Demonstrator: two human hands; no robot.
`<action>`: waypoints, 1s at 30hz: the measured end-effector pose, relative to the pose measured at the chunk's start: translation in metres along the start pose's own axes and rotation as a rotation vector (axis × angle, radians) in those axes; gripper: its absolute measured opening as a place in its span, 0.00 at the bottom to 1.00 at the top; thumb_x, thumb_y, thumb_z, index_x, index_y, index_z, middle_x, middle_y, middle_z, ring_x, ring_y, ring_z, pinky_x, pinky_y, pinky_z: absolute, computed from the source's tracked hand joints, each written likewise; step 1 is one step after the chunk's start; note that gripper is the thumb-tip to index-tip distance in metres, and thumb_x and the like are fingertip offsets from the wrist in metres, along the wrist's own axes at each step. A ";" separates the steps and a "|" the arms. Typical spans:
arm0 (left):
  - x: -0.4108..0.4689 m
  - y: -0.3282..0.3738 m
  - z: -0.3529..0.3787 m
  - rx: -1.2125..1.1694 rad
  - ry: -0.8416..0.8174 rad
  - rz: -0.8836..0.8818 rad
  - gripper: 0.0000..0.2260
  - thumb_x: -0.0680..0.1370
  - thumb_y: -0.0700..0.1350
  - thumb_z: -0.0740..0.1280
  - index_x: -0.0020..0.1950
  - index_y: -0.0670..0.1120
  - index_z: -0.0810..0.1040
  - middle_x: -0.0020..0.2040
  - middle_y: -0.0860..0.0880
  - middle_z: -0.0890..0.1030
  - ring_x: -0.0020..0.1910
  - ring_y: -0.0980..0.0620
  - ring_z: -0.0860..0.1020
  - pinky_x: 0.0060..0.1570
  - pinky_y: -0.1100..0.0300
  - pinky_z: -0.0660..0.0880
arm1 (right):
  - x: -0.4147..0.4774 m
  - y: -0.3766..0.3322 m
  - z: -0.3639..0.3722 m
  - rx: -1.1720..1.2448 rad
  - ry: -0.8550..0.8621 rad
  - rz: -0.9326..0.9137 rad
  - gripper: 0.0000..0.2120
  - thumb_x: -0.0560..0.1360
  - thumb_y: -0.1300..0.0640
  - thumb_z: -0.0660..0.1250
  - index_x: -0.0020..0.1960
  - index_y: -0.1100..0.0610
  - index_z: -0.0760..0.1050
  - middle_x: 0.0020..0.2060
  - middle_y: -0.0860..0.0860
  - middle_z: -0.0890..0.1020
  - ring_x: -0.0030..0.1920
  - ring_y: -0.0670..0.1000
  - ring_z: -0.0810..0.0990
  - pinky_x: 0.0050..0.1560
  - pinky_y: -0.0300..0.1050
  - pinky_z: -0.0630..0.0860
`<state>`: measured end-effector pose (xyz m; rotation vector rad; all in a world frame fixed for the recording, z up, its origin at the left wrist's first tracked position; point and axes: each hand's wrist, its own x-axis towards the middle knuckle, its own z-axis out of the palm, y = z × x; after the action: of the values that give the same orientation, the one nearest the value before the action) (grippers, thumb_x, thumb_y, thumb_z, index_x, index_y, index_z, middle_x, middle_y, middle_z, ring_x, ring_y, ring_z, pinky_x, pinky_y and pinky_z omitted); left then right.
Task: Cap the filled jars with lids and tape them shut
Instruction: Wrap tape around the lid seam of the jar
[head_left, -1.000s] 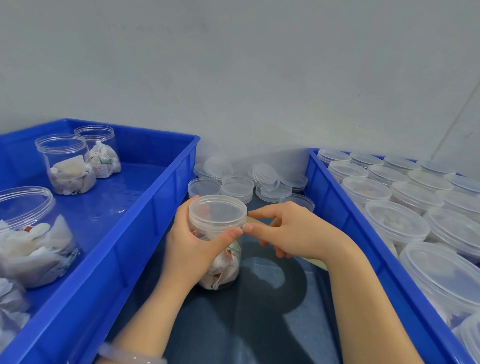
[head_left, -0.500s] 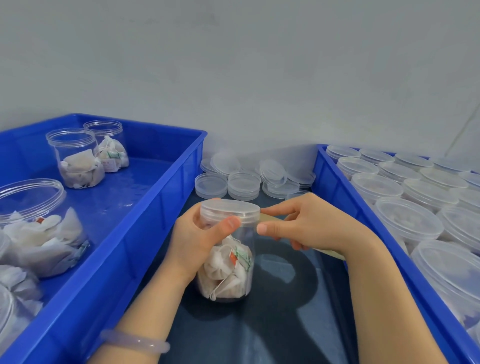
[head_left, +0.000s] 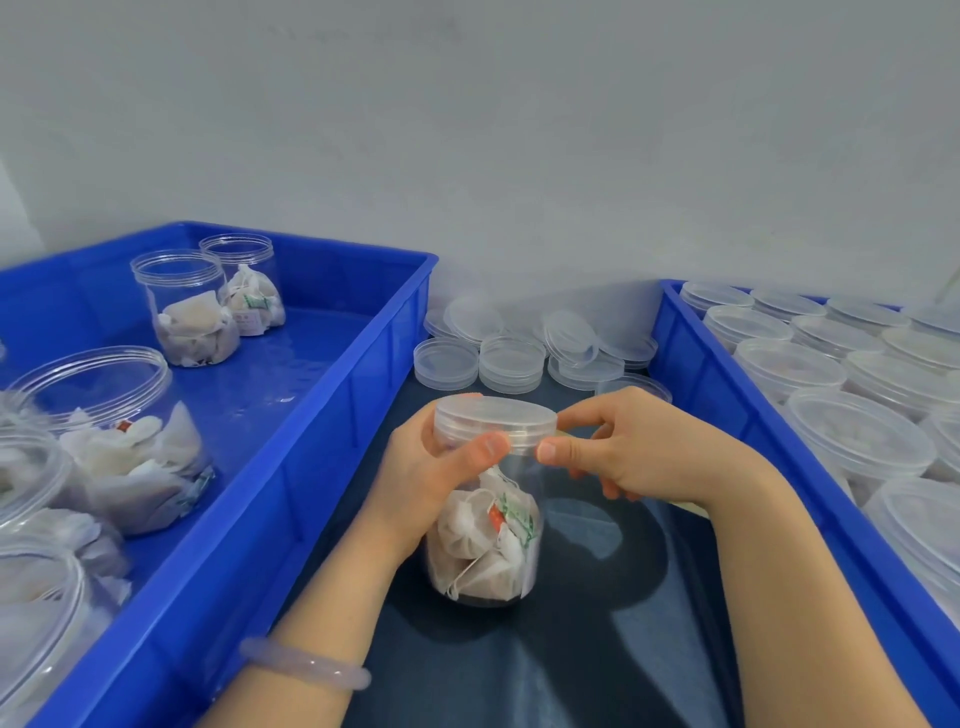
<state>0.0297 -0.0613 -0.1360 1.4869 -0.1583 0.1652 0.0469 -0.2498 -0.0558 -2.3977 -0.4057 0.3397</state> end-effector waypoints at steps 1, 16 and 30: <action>0.000 -0.001 -0.001 -0.013 -0.011 -0.023 0.32 0.55 0.62 0.76 0.54 0.49 0.79 0.48 0.49 0.85 0.49 0.51 0.83 0.46 0.57 0.80 | 0.001 -0.001 0.000 -0.021 0.002 -0.008 0.47 0.47 0.22 0.60 0.61 0.44 0.77 0.34 0.47 0.82 0.26 0.44 0.76 0.32 0.40 0.73; 0.000 0.006 0.009 0.101 0.131 0.073 0.57 0.47 0.75 0.73 0.67 0.42 0.71 0.57 0.46 0.81 0.56 0.49 0.80 0.55 0.55 0.77 | -0.006 -0.019 0.010 -0.252 0.211 -0.045 0.47 0.55 0.22 0.59 0.58 0.58 0.77 0.49 0.51 0.82 0.52 0.50 0.78 0.48 0.44 0.75; 0.000 0.004 -0.004 -0.013 0.015 -0.041 0.47 0.47 0.72 0.76 0.59 0.47 0.76 0.53 0.46 0.84 0.54 0.46 0.81 0.56 0.47 0.77 | -0.015 -0.008 -0.009 -0.041 0.047 -0.048 0.40 0.51 0.26 0.65 0.62 0.39 0.75 0.34 0.46 0.83 0.31 0.44 0.81 0.37 0.38 0.74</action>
<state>0.0289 -0.0566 -0.1326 1.4742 -0.1167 0.1415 0.0344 -0.2552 -0.0419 -2.4264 -0.4511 0.2550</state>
